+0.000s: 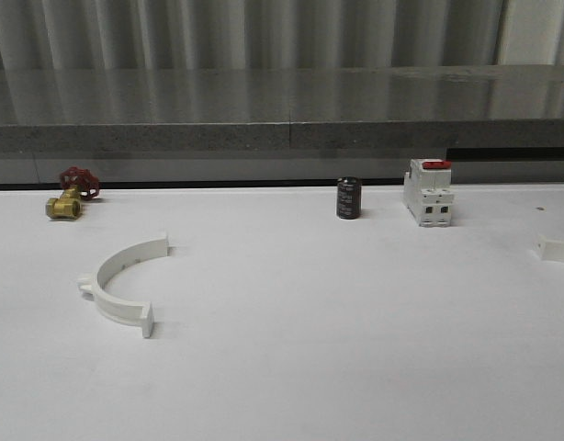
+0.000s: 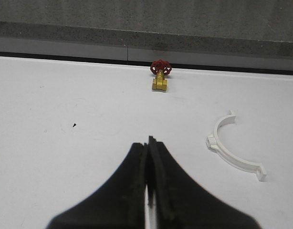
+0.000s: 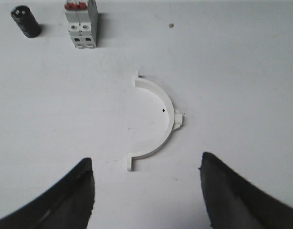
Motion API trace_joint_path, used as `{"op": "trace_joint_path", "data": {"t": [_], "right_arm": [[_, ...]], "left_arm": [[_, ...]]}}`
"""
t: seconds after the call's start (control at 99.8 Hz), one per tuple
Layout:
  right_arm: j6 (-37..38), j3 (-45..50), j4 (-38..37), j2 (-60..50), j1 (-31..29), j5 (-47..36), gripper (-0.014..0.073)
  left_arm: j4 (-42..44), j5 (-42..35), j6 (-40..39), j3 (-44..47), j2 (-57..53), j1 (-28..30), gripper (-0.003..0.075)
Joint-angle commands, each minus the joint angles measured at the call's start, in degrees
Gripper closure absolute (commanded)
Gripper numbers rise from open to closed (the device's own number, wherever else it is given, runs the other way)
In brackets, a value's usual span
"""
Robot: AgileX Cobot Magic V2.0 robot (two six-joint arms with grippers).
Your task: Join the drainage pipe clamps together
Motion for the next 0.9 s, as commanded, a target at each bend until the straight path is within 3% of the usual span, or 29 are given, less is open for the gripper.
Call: {"op": "trace_joint_path", "data": {"t": [0.0,0.321,0.892], "right_arm": [[1.84,-4.5,-0.6,4.64,-0.31,0.21,0.0115],[4.6,-11.96,0.19,22.12,-6.99,6.16,0.0127],[4.5,-23.69,0.69,47.83,-7.16,5.3,0.0127]], "left_arm": [[0.24,-3.86,-0.06,-1.42,0.56,0.17,0.0741],[0.24,-3.86,-0.06,-1.42,0.56,0.17,0.0741],[0.24,-3.86,-0.06,-1.42,0.56,0.17,0.0741]]}}
